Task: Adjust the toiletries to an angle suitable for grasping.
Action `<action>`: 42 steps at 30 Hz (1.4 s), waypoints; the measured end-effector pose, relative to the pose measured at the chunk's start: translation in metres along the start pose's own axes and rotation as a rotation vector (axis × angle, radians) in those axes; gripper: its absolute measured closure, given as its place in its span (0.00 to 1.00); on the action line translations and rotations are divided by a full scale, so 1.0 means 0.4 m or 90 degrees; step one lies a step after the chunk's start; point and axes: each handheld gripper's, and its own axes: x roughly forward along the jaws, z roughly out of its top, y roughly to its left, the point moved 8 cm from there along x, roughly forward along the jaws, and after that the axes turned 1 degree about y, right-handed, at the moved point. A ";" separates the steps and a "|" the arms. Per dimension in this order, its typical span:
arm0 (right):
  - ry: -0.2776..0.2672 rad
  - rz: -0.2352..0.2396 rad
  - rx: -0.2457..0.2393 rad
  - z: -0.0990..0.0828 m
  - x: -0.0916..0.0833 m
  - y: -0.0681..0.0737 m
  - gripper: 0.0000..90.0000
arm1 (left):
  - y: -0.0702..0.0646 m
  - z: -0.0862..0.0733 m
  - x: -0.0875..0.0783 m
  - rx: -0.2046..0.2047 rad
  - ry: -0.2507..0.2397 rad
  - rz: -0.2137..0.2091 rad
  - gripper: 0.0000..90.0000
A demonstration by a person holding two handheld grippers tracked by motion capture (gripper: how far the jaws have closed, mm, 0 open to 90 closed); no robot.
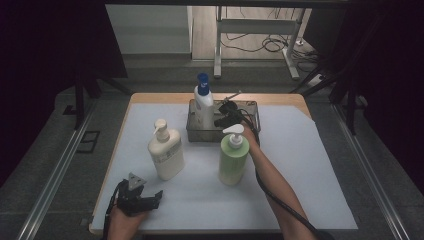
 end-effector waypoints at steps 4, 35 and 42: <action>0.001 0.007 -0.007 0.006 0.007 0.012 0.99 | 0.000 0.000 0.000 0.000 0.000 0.000 0.13; -0.008 0.094 -0.068 0.024 0.025 0.072 0.99 | 0.000 0.000 0.000 0.002 0.001 0.000 0.13; -0.008 0.091 -0.073 0.022 0.024 0.069 0.96 | 0.000 0.000 0.000 0.001 0.000 0.000 0.13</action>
